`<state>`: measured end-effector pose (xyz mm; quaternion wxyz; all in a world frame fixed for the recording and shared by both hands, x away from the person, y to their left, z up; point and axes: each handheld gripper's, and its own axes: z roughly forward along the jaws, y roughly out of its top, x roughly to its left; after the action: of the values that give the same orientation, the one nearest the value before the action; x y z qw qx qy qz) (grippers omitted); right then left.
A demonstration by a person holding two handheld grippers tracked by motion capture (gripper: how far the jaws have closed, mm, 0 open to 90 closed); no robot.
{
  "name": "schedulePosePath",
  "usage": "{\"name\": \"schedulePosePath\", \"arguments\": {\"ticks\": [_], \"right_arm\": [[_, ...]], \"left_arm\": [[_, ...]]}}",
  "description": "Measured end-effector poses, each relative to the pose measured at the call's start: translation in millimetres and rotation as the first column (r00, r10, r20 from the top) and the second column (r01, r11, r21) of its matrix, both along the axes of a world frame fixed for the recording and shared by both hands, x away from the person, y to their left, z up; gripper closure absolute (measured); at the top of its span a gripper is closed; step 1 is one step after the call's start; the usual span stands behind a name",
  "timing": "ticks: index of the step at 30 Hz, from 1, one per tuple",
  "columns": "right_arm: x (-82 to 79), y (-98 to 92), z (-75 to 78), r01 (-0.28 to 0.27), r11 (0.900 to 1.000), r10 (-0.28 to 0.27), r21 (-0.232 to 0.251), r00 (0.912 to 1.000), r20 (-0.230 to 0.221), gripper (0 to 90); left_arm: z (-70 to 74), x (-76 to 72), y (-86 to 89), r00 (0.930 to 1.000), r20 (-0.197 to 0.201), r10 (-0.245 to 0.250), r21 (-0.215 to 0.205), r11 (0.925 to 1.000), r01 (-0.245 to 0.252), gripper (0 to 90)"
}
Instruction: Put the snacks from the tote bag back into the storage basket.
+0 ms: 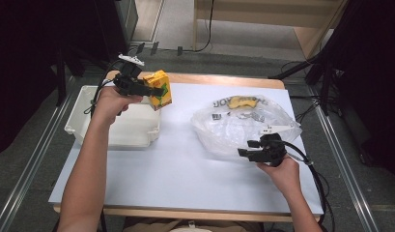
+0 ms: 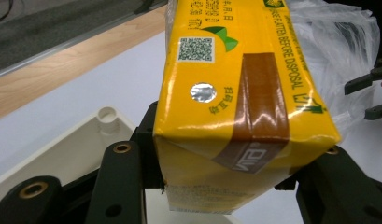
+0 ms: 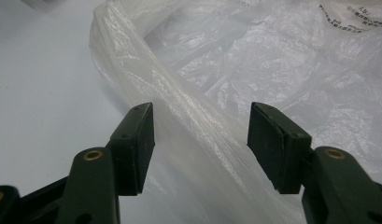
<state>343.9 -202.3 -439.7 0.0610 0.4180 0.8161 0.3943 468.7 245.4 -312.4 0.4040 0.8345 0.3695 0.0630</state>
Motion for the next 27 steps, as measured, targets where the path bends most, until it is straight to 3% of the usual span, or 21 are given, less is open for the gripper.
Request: {"name": "schedulePosePath", "arguments": {"ticks": [13, 27], "right_arm": [[0.1, 0.8, -0.5, -0.001, 1.0, 0.001, 0.0, 1.0, -0.006, 42.5], [0.3, 1.1, -1.2, -0.004, 1.0, 0.004, 0.0, 1.0, -0.007, 42.5]], "left_arm": [[-10.2, 5.3, 19.5, 0.9983, 0.03, 0.05, 0.057, 0.997, -0.052, 51.7], [-38.6, 19.0, 34.9, 0.9952, -0.004, 0.097, 0.084, 0.9917, -0.097, 51.6]]}}
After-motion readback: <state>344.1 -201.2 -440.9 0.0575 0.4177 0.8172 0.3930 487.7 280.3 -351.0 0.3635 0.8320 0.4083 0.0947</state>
